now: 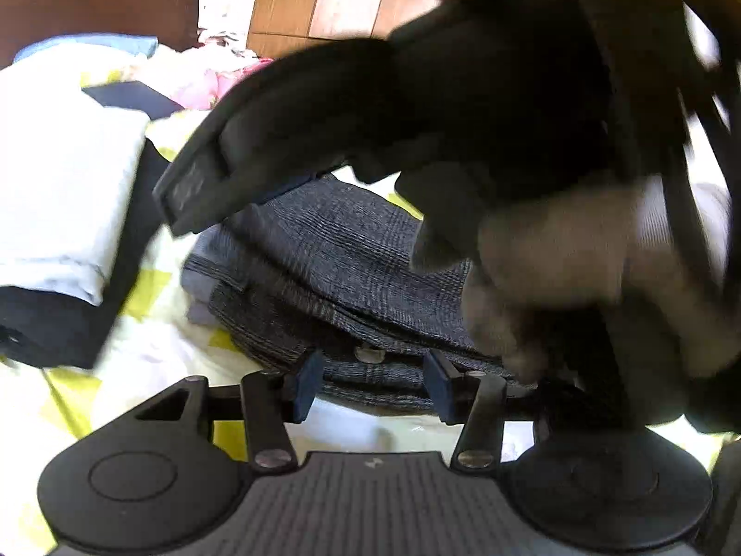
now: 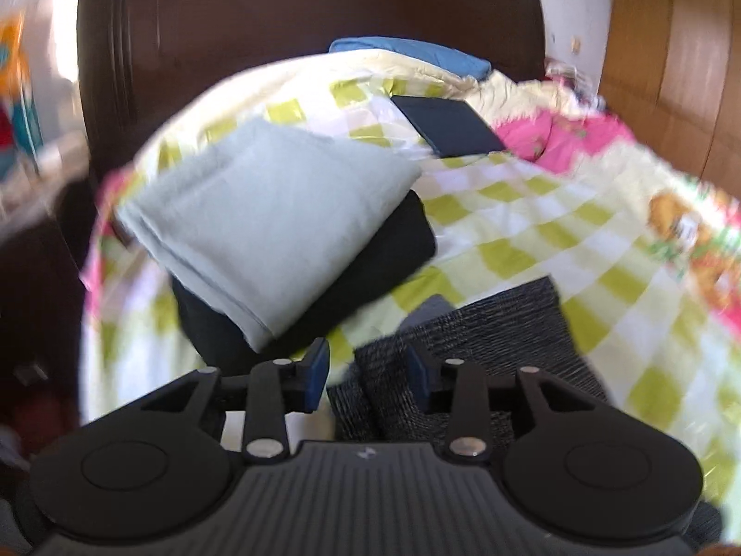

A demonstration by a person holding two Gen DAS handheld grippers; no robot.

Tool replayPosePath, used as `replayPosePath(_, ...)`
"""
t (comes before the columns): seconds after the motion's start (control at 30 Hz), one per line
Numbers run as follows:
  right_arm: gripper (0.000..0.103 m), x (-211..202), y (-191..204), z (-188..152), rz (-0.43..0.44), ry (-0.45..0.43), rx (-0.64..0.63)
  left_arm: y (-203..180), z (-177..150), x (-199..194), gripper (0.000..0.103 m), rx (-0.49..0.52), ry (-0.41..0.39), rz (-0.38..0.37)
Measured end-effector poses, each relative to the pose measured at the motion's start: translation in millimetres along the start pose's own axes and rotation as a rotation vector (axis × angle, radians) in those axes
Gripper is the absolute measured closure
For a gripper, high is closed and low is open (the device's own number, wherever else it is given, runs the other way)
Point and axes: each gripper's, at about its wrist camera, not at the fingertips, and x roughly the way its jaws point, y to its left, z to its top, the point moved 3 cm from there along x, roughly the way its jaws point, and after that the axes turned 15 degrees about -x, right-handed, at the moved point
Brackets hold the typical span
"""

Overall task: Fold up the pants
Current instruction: 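Open the right tool and grasp the folded trouser edge with the left tool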

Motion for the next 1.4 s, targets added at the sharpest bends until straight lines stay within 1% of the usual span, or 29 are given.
replayPosePath(0.07, 0.065, -1.9, -9.1, 1.3, -0.028, 0.0, 0.045, -0.3, -1.8, -0.3, 0.041, 0.017, 0.001, 0.039)
replayPosePath(0.13, 0.064, -8.6, -15.2, 0.8, -0.048, -0.007, 0.06, 1.0, -2.8, 0.8, 0.041, 0.014, 0.008, 0.053)
replayPosePath(0.17, 0.06, -14.0, -18.9, -0.4, -0.049, -0.013, 0.071, 1.5, -1.9, 0.5, 0.041, 0.007, 0.006, 0.052)
replayPosePath(0.27, 0.052, -26.7, -30.6, -7.8, -0.075, -0.007, 0.088, 6.0, 3.6, -1.7, 0.041, 0.005, -0.035, 0.074)
replayPosePath(0.37, 0.052, -31.3, -41.0, -16.0, -0.081, 0.016, 0.108, 12.6, 10.4, -0.5, 0.041, -0.025, -0.069, 0.095)
replayPosePath(0.5, 0.051, -33.3, -45.3, -27.3, -0.075, 0.048, 0.083, 25.0, 22.3, 10.6, 0.041, -0.078, -0.069, 0.082)
replayPosePath(0.57, 0.051, -37.8, -44.4, -33.6, -0.049, 0.06, 0.051, 30.7, 29.4, 15.5, 0.041, -0.065, -0.089, 0.1)
replayPosePath(0.63, 0.051, -42.3, -38.2, -40.8, -0.044, 0.069, 0.001, 40.1, 32.9, 15.9, 0.042, -0.05, -0.112, 0.122)
replayPosePath(0.67, 0.051, -43.8, -34.1, -44.0, -0.04, 0.074, -0.022, 45.2, 36.2, 15.9, 0.048, -0.049, -0.118, 0.127)
replayPosePath(0.7, 0.051, -43.5, -29.3, -47.2, -0.029, 0.077, -0.04, 49.3, 38.0, 16.6, 0.059, -0.047, -0.116, 0.129)
replayPosePath(0.77, 0.051, -37.8, -18.9, -51.3, 0.001, 0.091, -0.07, 53.8, 39.6, 20.2, 0.066, -0.038, -0.103, 0.133)
replayPosePath(0.83, 0.051, -28.1, -7.2, -53.8, 0.012, 0.107, -0.111, 55.2, 40.0, 23.3, 0.069, -0.025, -0.09, 0.133)
replayPosePath(0.87, 0.055, -24.4, -2.9, -54.0, 0.016, 0.109, -0.124, 55.4, 39.8, 23.4, 0.076, -0.019, -0.088, 0.14)
replayPosePath(0.9, 0.055, -21.1, 0.2, -54.3, 0.013, 0.112, -0.133, 57.0, 39.2, 22.9, 0.077, -0.018, -0.083, 0.152)
replayPosePath(1.0, 0.056, -13.5, 6.3, -54.0, -0.007, 0.117, -0.177, 65.6, 40.7, 22.4, 0.078, -0.07, -0.059, 0.127)
replayPosePath(1.07, 0.06, -7.8, 9.6, -54.1, -0.067, 0.133, -0.212, 64.1, 42.7, 24.0, 0.078, -0.065, -0.06, 0.124)
replayPosePath(1.1, 0.067, -4.3, 9.5, -54.3, -0.092, 0.14, -0.217, 62.9, 43.9, 25.1, 0.078, -0.058, -0.061, 0.124)
replayPosePath(1.17, 0.097, 2.6, 5.2, -54.1, -0.09, 0.154, -0.175, 63.6, 48.1, 29.0, 0.079, -0.073, -0.062, 0.11)
replayPosePath(1.23, 0.099, 3.2, -2.0, -51.9, -0.091, 0.153, -0.128, 66.8, 54.9, 31.8, 0.079, -0.109, -0.063, 0.081)
replayPosePath(1.3, 0.1, -5.4, -5.0, -47.6, -0.093, 0.128, -0.122, 68.2, 61.5, 30.7, 0.08, -0.119, -0.071, 0.056)
replayPosePath(1.37, 0.1, -21.7, -4.5, -41.0, -0.101, 0.099, -0.125, 66.4, 69.1, 23.1, 0.081, -0.117, -0.102, 0.034)
replayPosePath(1.4, 0.101, -32.2, -2.9, -37.2, -0.099, 0.078, -0.124, 65.2, 73.2, 16.4, 0.087, -0.114, -0.131, 0.03)
